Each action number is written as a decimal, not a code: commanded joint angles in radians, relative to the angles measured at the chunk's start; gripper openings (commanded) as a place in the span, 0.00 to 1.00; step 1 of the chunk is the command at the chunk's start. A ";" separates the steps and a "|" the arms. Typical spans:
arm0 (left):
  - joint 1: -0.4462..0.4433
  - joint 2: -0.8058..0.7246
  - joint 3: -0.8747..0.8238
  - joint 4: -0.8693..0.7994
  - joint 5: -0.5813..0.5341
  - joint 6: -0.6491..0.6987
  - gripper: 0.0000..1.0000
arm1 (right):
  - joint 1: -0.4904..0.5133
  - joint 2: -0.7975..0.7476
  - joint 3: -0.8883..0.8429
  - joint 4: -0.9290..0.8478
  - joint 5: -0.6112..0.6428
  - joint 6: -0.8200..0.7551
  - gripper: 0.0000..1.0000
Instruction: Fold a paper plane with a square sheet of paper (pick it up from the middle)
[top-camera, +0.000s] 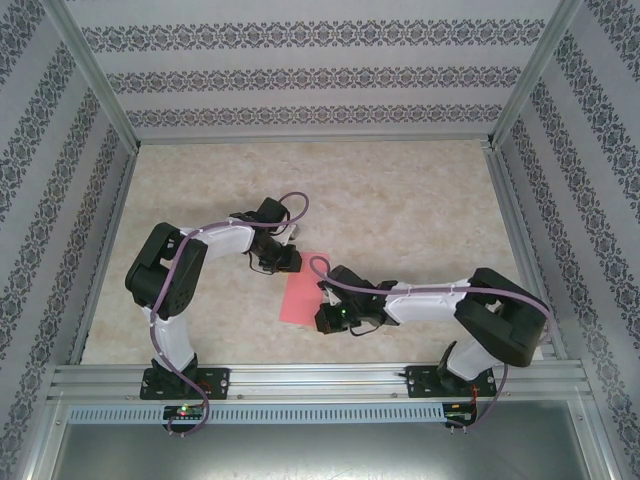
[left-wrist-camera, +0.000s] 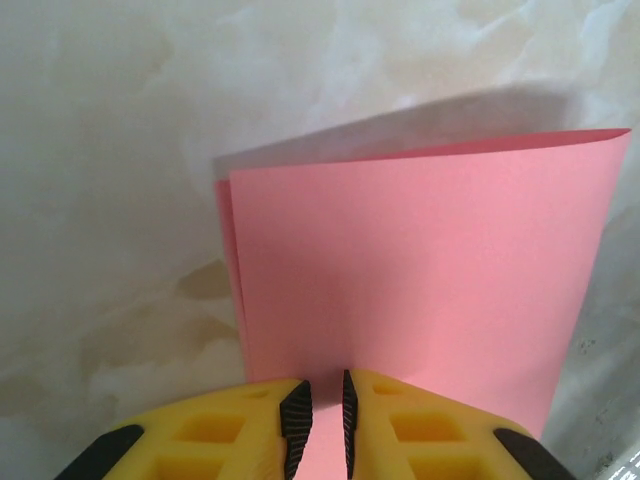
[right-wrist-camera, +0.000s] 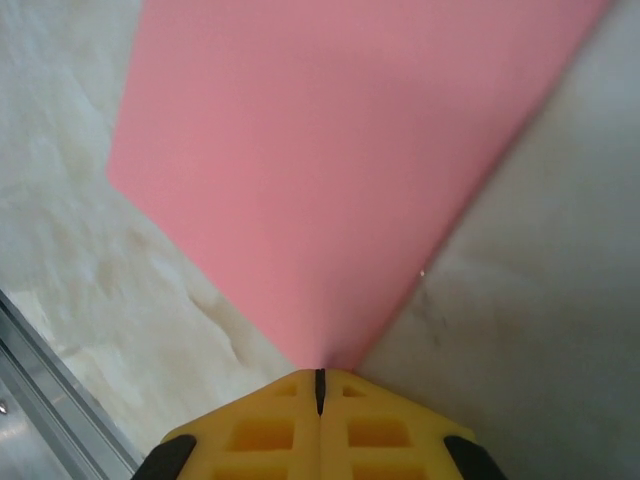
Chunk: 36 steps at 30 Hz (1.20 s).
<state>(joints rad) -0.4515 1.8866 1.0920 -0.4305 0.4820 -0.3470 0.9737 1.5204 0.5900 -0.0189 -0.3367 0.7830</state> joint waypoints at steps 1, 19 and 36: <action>0.010 0.111 -0.058 -0.032 -0.201 0.022 0.25 | 0.022 -0.030 -0.049 -0.238 0.015 0.005 0.04; 0.009 0.096 -0.050 -0.028 -0.186 0.022 0.25 | -0.009 0.101 0.169 -0.082 -0.025 -0.029 0.05; 0.013 0.098 -0.032 -0.042 -0.185 0.025 0.25 | -0.001 0.022 0.028 -0.203 -0.007 -0.024 0.04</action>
<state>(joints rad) -0.4515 1.8832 1.1069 -0.4343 0.4816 -0.3466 0.9665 1.5604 0.6601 -0.0998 -0.3492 0.7567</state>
